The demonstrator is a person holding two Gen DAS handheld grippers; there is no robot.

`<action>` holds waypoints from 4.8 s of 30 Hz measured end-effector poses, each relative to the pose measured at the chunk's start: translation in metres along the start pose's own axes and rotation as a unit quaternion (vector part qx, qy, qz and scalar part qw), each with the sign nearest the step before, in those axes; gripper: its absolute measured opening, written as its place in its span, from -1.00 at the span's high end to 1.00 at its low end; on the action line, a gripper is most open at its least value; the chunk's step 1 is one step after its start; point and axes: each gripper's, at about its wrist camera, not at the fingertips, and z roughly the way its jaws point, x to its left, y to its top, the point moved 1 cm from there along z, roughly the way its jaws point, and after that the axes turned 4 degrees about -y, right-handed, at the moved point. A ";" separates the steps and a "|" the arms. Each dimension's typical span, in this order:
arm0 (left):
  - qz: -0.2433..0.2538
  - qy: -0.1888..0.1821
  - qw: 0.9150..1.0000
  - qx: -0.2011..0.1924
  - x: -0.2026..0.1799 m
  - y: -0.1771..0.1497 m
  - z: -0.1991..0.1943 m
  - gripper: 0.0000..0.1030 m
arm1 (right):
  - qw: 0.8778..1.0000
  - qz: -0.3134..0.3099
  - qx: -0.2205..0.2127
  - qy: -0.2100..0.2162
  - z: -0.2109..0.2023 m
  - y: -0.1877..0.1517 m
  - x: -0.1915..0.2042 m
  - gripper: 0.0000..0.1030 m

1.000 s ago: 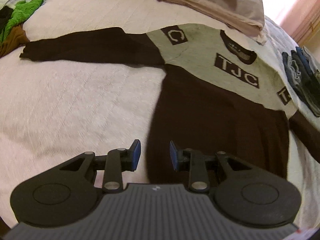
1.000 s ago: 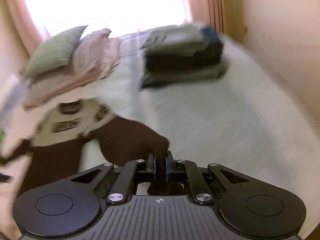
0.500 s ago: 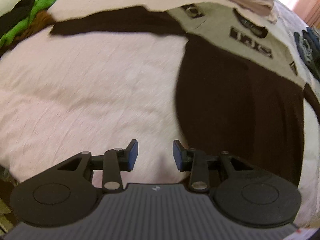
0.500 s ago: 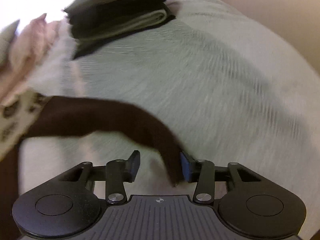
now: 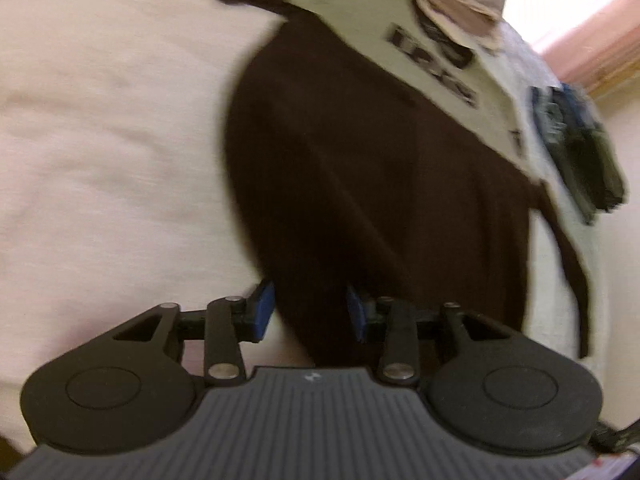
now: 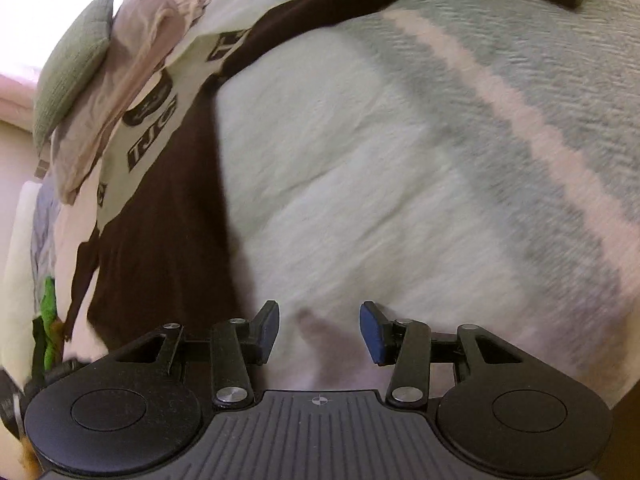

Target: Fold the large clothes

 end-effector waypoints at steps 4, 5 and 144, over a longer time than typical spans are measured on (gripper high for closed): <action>0.057 0.008 0.998 -0.003 -0.020 -0.011 0.006 -0.21 | 1.000 -0.002 0.001 -0.006 0.005 -0.016 0.013 0.18; 0.049 0.009 0.999 0.006 -0.012 -0.012 0.005 -0.21 | 1.000 -0.002 0.002 -0.006 0.006 -0.019 0.017 0.18; 0.341 0.139 0.929 -0.026 -0.171 -0.051 -0.288 -0.29 | 0.969 -0.239 -0.052 -0.043 -0.233 -0.088 0.193 -0.39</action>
